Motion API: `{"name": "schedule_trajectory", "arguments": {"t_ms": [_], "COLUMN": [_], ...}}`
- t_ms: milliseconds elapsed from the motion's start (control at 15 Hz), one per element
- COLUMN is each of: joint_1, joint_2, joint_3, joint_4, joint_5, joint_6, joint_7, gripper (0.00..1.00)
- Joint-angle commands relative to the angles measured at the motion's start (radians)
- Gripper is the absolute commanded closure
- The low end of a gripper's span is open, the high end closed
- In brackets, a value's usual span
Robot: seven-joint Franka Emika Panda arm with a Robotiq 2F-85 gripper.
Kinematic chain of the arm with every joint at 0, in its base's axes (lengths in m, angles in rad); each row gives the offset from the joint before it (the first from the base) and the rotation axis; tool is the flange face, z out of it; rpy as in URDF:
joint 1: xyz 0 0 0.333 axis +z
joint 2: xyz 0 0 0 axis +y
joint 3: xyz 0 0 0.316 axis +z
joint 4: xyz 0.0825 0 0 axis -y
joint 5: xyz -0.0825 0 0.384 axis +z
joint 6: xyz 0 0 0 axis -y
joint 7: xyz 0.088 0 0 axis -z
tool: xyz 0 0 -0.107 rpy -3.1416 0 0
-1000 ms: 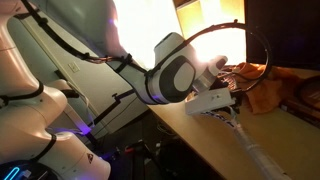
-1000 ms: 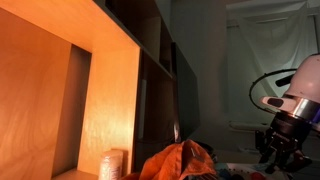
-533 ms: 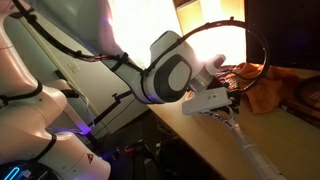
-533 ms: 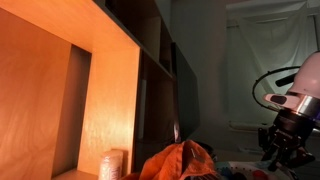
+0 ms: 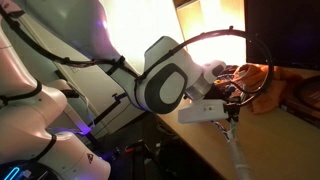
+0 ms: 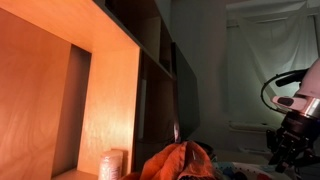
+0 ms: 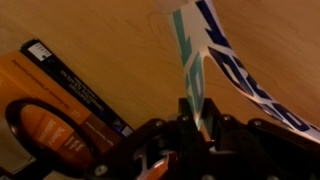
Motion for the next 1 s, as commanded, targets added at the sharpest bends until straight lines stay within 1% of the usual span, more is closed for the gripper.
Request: {"name": "schedule_trajectory", "arguments": {"t_ms": [0,67,133,200,467,733,933], "joint_1": [-0.015,-0.021,-0.051,-0.059,-0.131,-0.187,-0.236], "joint_2": [-0.008,-0.003,0.004,0.008,0.041,0.064,0.09], "joint_3": [-0.013,-0.014,0.0,-0.001,0.009,0.003,0.017], "joint_4": [-0.042,-0.048,-0.049,-0.054,-0.072,-0.09,-0.091], "joint_5": [0.04,0.044,0.009,0.008,-0.001,0.001,-0.004], "joint_6": [0.068,0.077,0.089,0.097,0.143,0.177,0.195], "joint_7": [-0.028,-0.03,-0.005,-0.004,0.003,0.012,0.018], "gripper": [0.92,0.92,0.92,0.92,0.92,0.92,0.92]}}
